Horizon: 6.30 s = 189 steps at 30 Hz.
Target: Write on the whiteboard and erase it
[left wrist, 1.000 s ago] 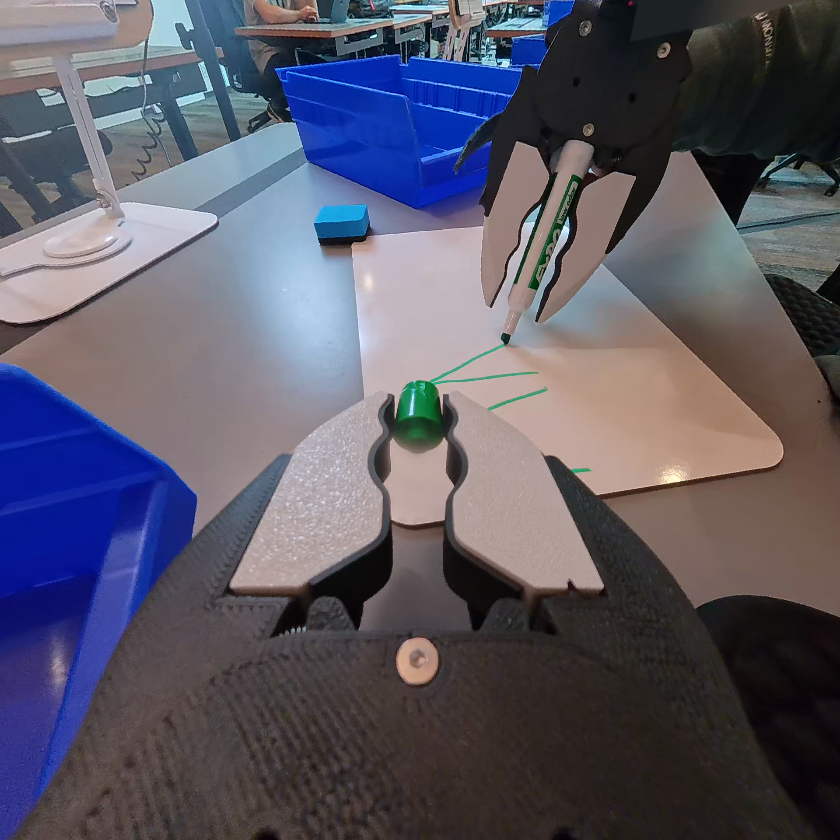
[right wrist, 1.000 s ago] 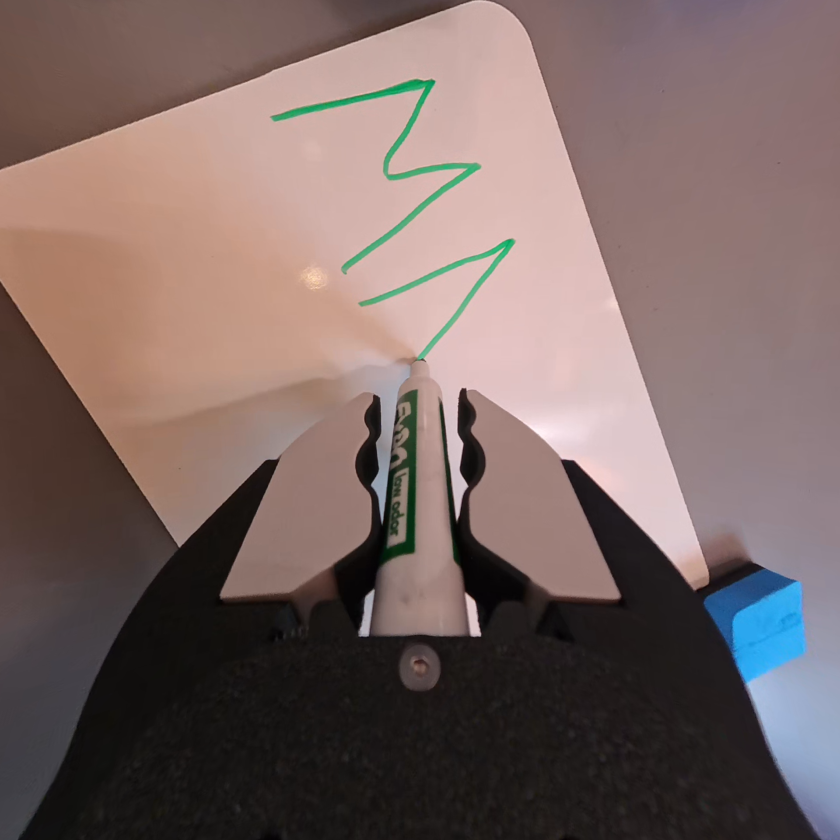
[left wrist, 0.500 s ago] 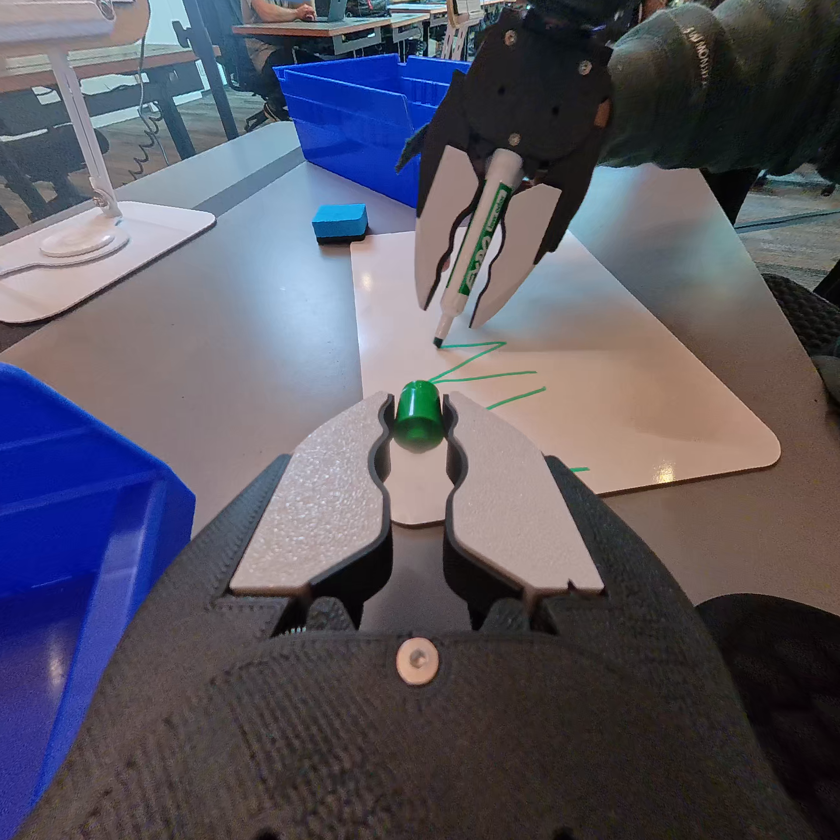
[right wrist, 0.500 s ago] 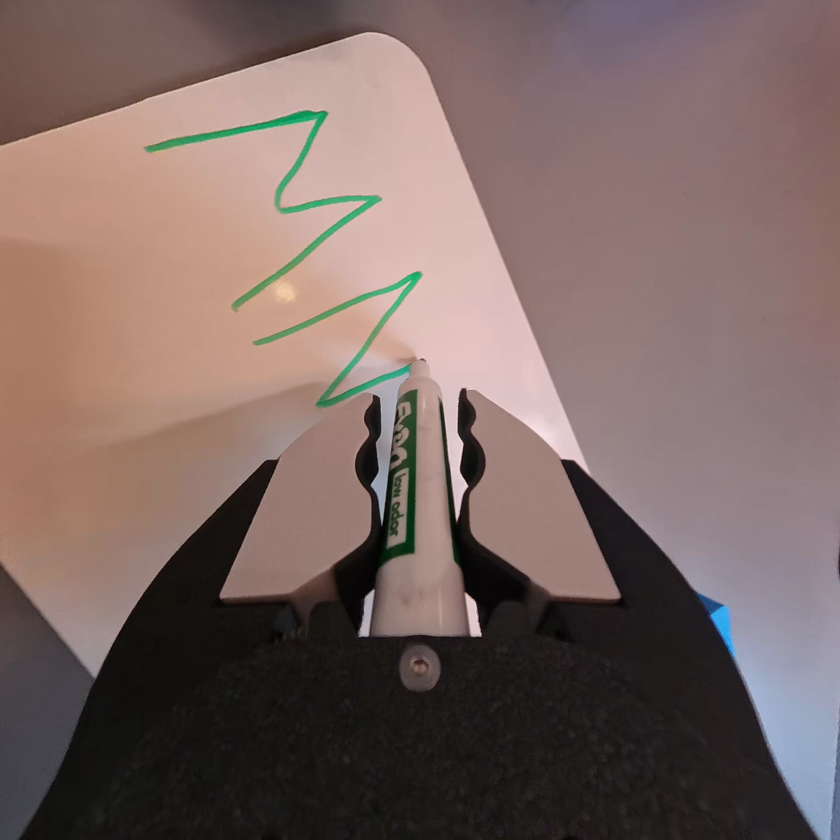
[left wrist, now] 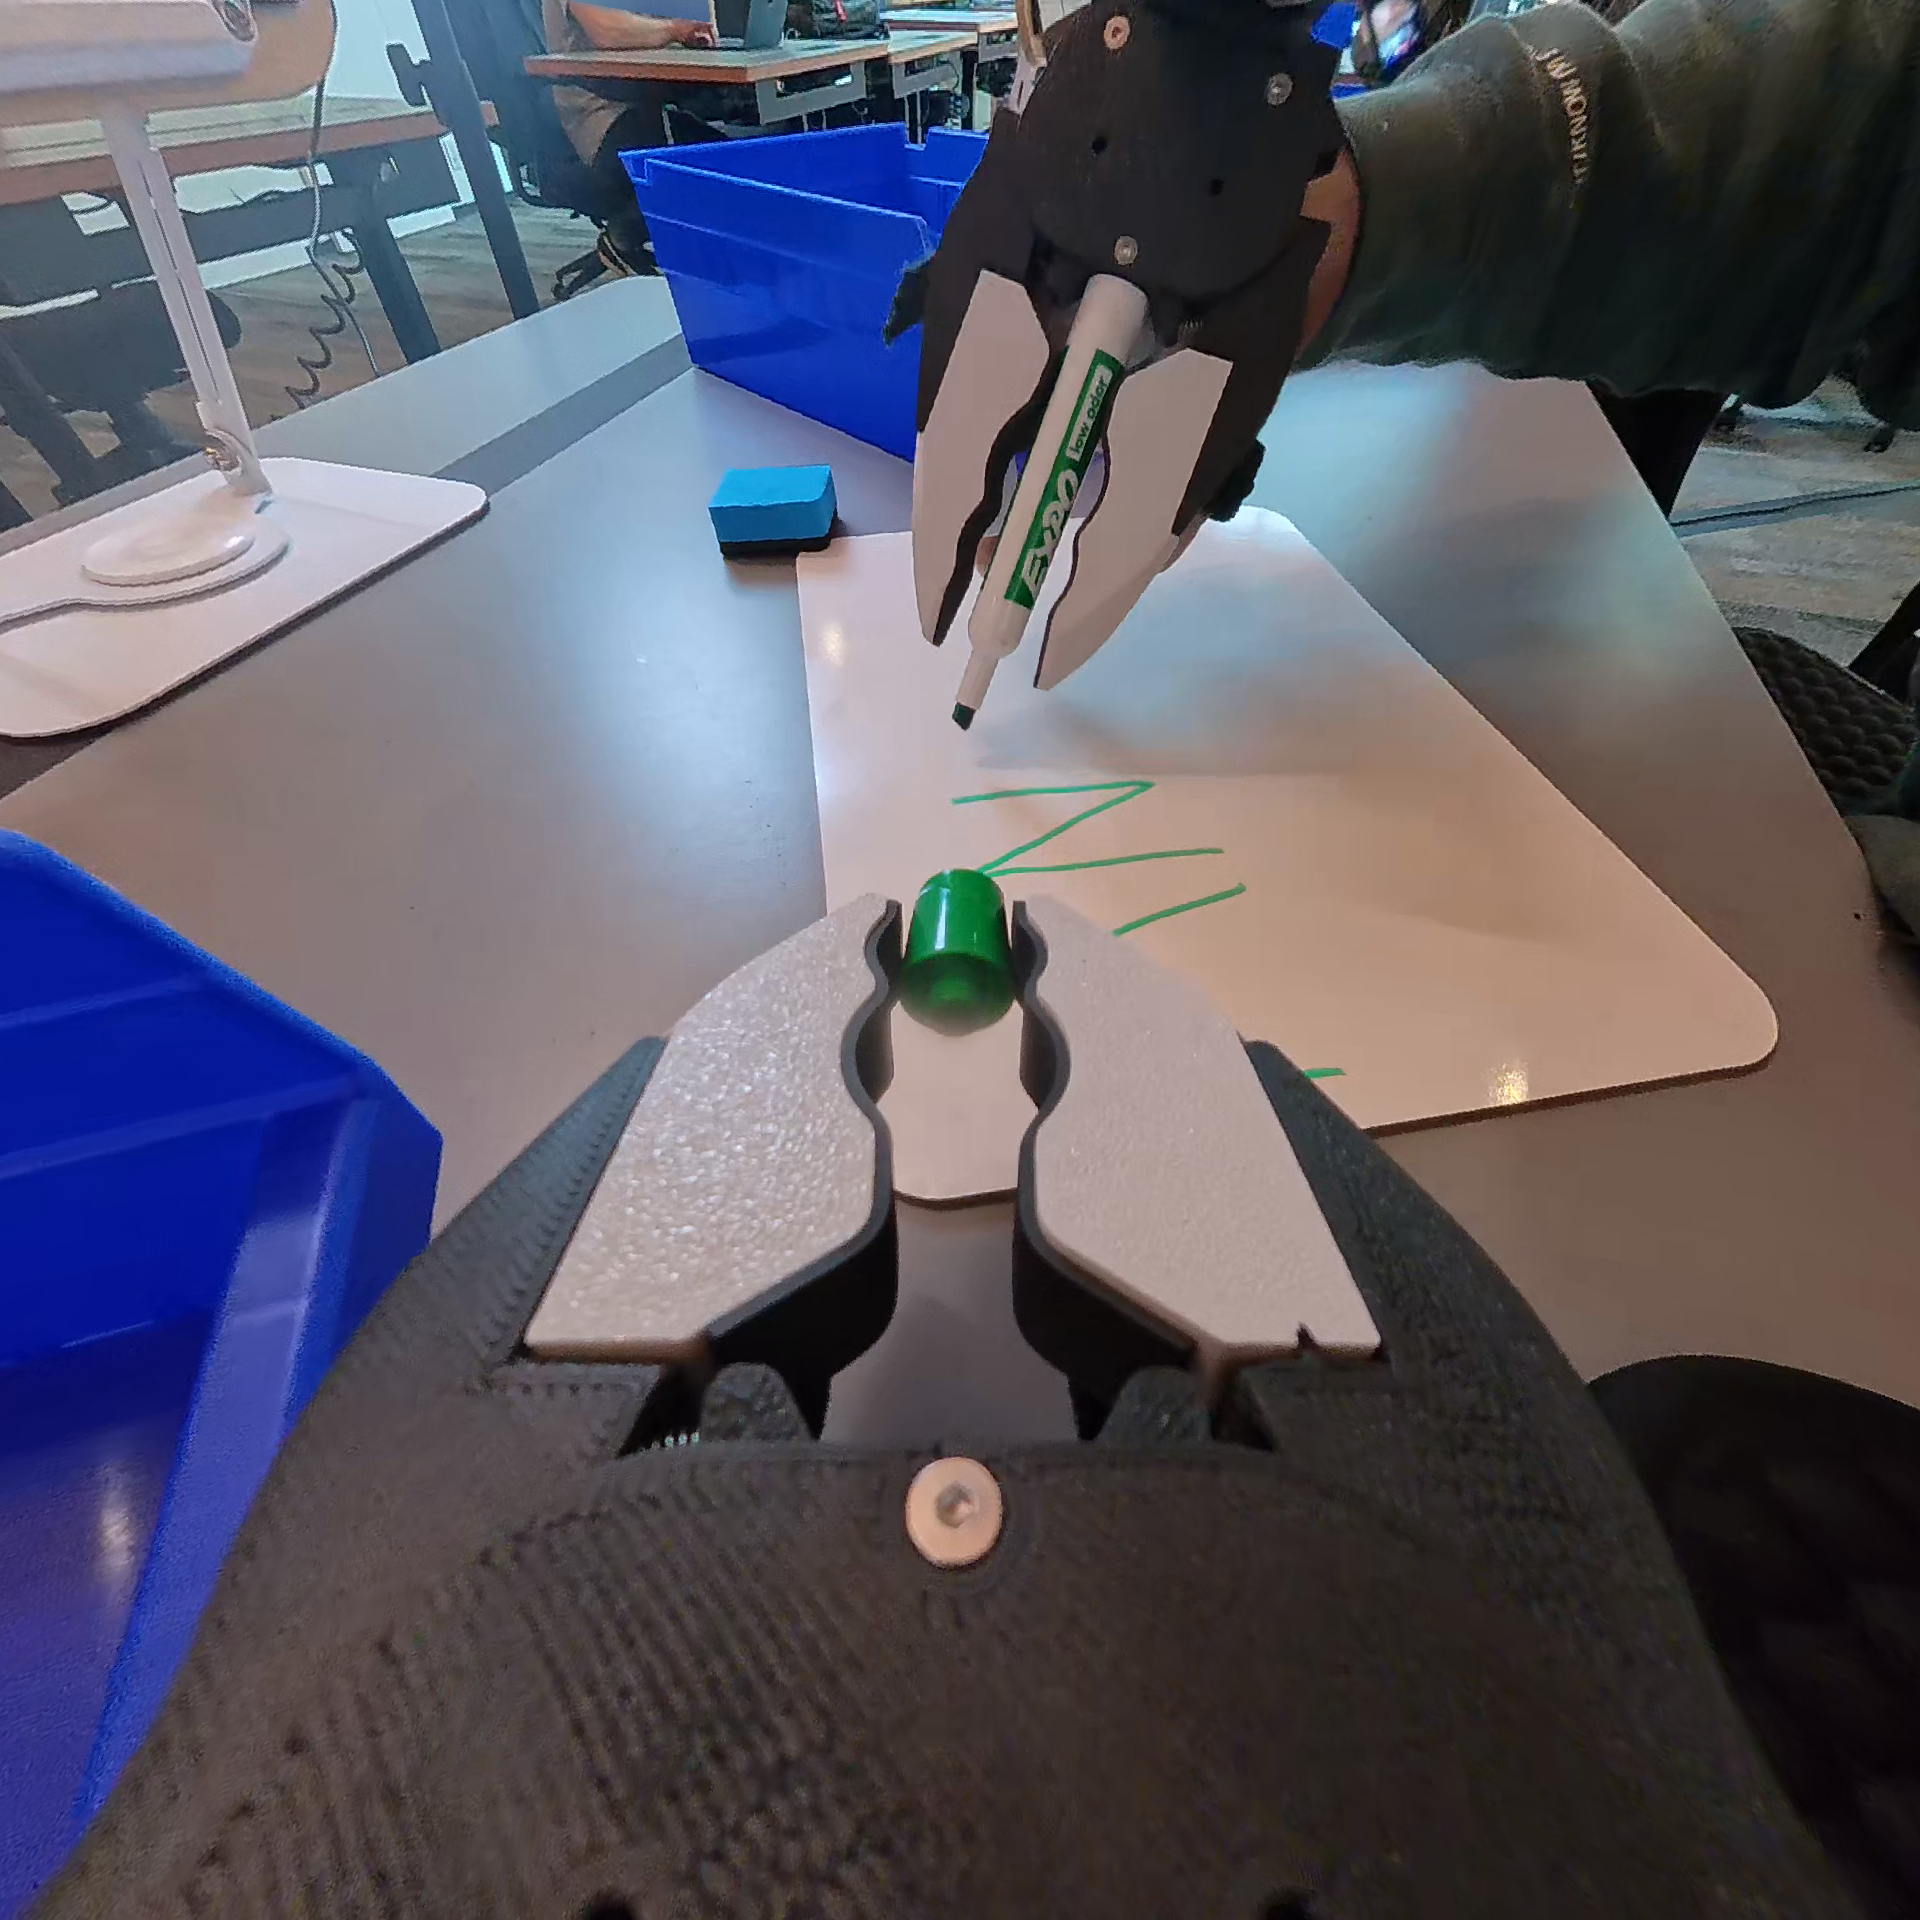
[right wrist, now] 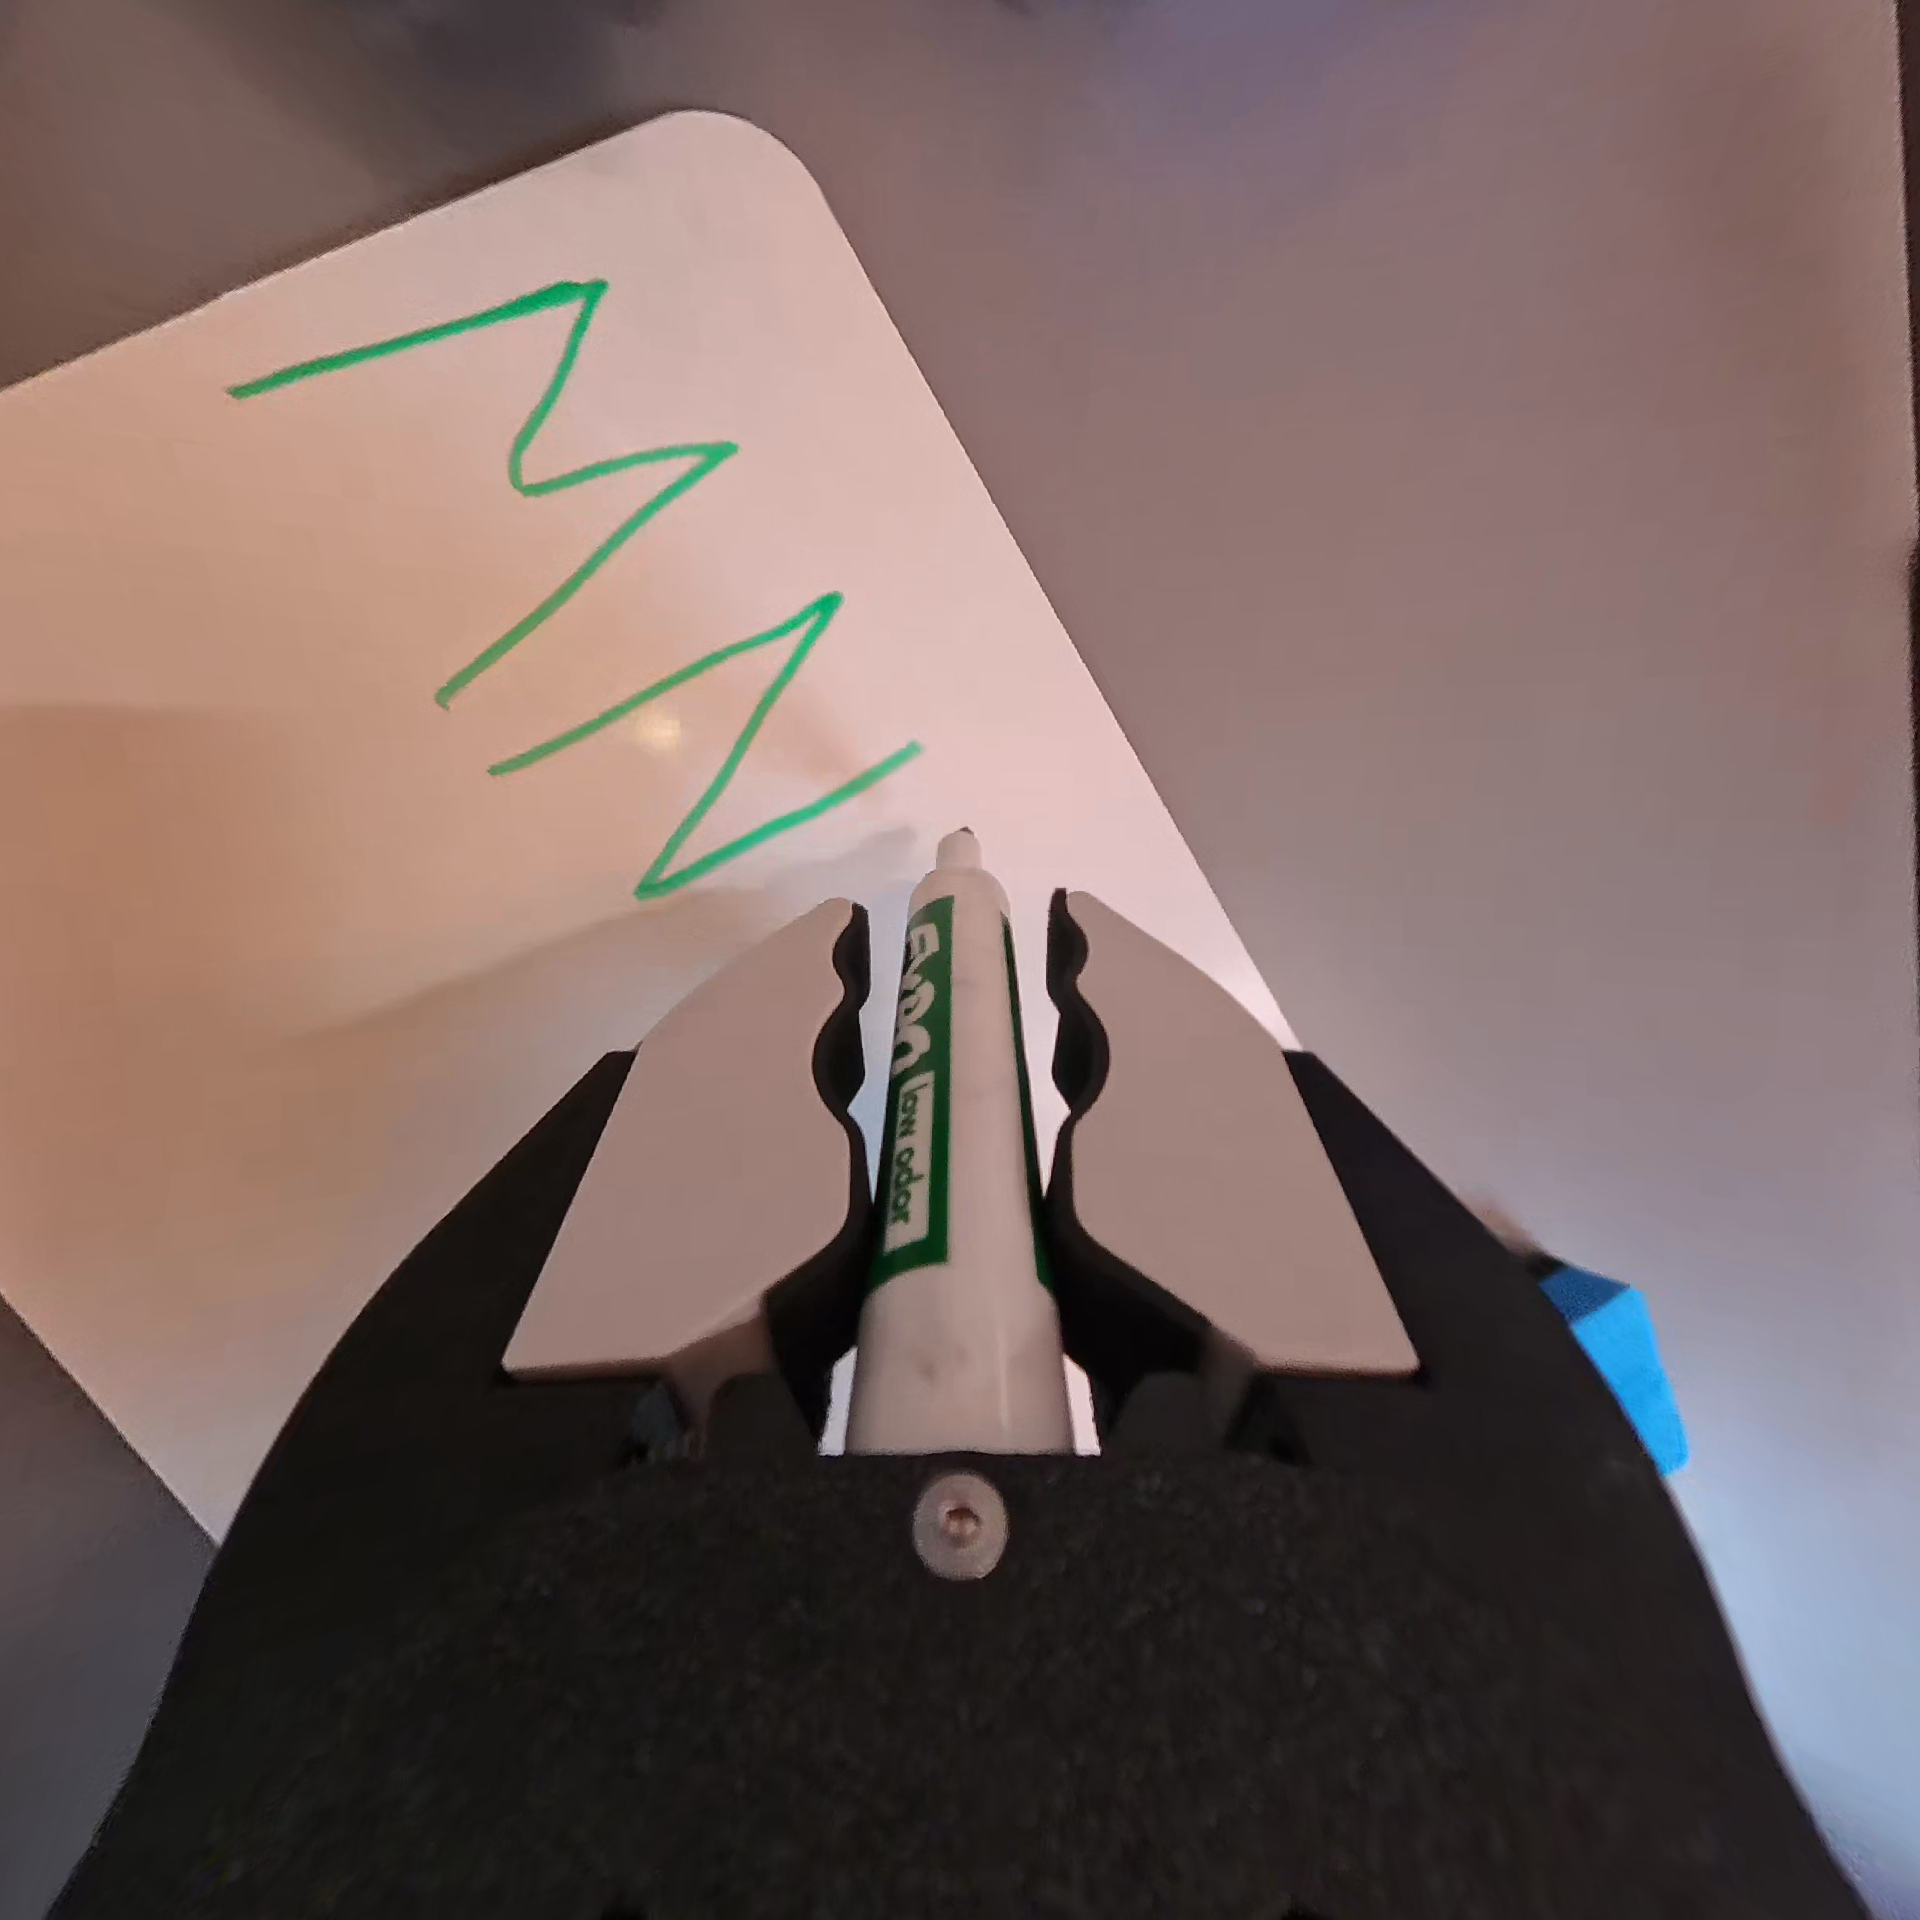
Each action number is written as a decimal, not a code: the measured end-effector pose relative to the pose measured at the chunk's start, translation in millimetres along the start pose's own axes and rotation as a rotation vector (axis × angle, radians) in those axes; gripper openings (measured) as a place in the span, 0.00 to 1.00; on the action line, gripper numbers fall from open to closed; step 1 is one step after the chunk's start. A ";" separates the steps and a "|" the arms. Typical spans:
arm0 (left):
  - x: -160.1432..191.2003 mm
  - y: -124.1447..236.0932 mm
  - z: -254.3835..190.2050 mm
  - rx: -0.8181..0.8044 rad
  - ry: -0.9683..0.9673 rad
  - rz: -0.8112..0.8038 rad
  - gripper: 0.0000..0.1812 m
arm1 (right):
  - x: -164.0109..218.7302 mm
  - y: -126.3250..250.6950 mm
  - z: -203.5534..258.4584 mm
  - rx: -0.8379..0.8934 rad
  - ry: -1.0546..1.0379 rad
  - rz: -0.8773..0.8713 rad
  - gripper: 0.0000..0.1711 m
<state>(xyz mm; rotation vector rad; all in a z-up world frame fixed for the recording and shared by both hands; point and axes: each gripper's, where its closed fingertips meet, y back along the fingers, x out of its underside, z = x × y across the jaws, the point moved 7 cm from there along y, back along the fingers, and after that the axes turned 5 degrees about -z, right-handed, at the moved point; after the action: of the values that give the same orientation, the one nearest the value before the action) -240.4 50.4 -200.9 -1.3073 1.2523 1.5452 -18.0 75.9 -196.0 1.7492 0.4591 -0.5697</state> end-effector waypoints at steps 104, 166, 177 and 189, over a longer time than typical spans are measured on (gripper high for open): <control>0.8 -0.3 1.8 0.008 0.006 0.012 0.11 | 56.0 28.1 -23.0 0.011 -0.123 0.120 0.20; 2.2 0.5 0.8 0.015 0.013 0.011 0.11 | 60.3 35.5 -40.9 0.009 -0.129 0.176 0.20; 2.3 0.8 1.0 0.009 0.014 0.010 0.11 | 64.9 42.5 -10.5 -0.028 -0.094 0.184 0.20; 2.1 1.0 1.5 0.006 0.015 0.007 0.11 | 78.9 61.1 -7.4 -0.002 -0.123 0.213 0.20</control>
<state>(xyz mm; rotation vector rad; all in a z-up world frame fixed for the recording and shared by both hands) -242.2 51.5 -202.7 -1.3148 1.2715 1.5382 81.8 69.1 -194.0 1.7244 0.1839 -0.5198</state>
